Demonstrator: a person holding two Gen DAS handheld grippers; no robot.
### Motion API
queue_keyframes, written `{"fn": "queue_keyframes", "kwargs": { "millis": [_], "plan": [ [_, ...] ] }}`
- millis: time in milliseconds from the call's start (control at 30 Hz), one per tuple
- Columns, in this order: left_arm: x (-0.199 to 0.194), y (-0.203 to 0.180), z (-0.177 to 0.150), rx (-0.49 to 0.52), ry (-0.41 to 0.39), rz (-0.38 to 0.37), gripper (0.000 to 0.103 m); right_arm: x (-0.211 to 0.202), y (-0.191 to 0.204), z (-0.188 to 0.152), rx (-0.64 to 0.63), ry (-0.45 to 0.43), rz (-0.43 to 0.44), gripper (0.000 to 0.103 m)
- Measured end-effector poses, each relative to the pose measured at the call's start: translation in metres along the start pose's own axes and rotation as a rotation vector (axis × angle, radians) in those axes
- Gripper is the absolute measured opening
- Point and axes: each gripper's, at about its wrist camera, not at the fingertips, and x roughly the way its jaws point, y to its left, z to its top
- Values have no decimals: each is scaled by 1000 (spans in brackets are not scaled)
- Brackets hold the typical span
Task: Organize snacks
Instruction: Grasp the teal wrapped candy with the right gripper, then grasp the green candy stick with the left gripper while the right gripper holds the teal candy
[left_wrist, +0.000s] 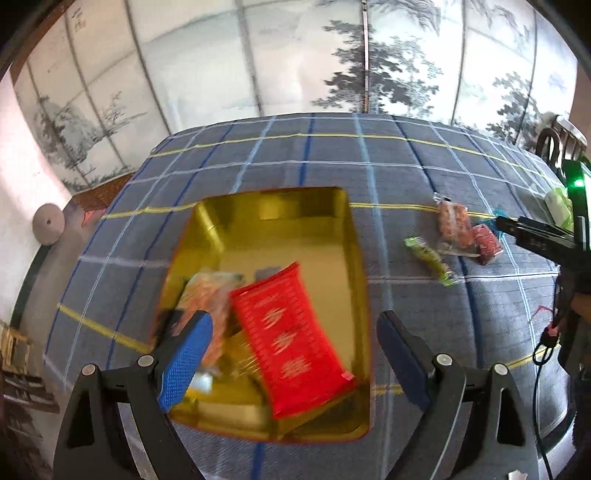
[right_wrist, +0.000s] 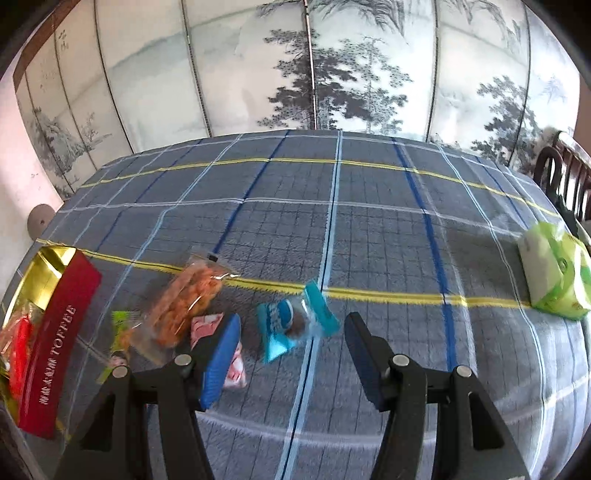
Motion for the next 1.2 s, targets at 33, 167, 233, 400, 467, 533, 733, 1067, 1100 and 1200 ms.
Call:
{"fn": "queue_keyframes", "kwargs": {
  "millis": [33, 167, 233, 400, 467, 533, 733, 1067, 1100, 1200],
  "plan": [
    [2, -5, 2, 8, -1, -5, 89, 3, 0, 1, -4, 4, -2, 60],
    [11, -26, 11, 40, 2, -26, 89, 15, 1, 1, -35, 7, -2, 60],
    [15, -38, 15, 61, 3, -31, 89, 19, 0, 0, -44, 10, 7, 53],
    [25, -62, 21, 90, 9, -54, 89, 28, -4, -4, -49, 7, 19, 43],
    [29, -69, 23, 95, 12, -63, 89, 28, -6, -3, -43, 6, 33, 34],
    [34, -77, 26, 96, 17, -72, 89, 27, -8, -3, -37, 5, 37, 34],
    [44, -91, 26, 81, 40, -121, 89, 19, -18, -13, -29, 5, 21, 34],
    [67, -100, 32, 1, 130, -168, 75, -2, -45, -35, -8, 8, -17, 34],
    [69, -100, 34, -14, 144, -184, 70, -3, -46, -36, -8, 5, -21, 34],
    [78, -100, 37, -48, 179, -201, 60, -4, -49, -37, 2, 4, -16, 34]
  ]
}}
